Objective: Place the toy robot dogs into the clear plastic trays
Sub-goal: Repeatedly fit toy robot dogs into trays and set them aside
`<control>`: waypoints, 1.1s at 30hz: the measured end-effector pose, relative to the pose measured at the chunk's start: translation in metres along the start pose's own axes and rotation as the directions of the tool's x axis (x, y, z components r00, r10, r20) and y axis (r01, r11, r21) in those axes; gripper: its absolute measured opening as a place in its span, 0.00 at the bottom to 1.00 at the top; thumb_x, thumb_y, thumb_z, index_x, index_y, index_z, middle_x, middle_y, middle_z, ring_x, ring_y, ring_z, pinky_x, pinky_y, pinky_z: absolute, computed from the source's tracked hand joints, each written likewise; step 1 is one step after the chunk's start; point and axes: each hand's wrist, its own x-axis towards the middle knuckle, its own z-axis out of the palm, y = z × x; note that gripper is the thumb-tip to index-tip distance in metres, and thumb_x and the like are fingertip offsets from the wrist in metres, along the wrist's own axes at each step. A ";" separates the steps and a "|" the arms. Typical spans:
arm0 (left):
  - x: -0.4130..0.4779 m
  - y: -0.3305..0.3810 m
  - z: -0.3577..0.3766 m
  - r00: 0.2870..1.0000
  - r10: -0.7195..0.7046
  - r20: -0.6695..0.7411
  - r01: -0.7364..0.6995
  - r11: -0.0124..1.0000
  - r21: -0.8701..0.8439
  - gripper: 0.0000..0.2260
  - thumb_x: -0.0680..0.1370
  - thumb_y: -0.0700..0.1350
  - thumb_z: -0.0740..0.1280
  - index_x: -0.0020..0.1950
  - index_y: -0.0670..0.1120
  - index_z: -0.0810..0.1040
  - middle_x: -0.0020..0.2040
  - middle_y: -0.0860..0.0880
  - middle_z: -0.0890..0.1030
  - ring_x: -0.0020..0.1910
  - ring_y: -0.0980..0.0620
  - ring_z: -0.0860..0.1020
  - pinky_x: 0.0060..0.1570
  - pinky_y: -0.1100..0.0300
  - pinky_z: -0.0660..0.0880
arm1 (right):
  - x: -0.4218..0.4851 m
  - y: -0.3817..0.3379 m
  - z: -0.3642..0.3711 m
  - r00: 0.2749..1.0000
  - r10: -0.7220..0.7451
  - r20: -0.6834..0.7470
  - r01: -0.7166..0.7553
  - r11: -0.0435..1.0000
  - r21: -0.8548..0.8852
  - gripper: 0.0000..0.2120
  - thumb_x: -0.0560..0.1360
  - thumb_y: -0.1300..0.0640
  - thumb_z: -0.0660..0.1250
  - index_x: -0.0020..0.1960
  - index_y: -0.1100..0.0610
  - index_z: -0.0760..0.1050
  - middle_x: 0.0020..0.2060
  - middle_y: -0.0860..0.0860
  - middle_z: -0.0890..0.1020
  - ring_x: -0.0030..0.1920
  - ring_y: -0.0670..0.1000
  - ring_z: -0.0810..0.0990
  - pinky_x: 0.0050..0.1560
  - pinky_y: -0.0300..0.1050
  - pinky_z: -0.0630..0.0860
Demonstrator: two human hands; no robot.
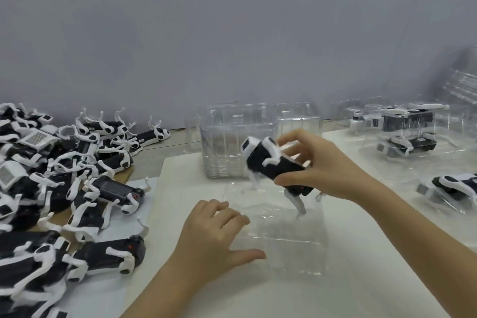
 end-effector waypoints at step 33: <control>-0.008 -0.029 0.038 0.742 -0.384 0.549 0.657 0.256 -0.709 0.49 0.57 0.64 0.81 0.72 0.71 0.57 0.74 0.71 0.58 0.73 0.70 0.57 0.66 0.67 0.62 | 0.010 0.045 0.015 0.947 -0.115 0.300 0.297 0.674 -0.677 0.19 0.73 0.37 0.66 0.63 0.29 0.69 0.58 0.39 0.62 0.58 0.44 0.61 0.60 0.43 0.53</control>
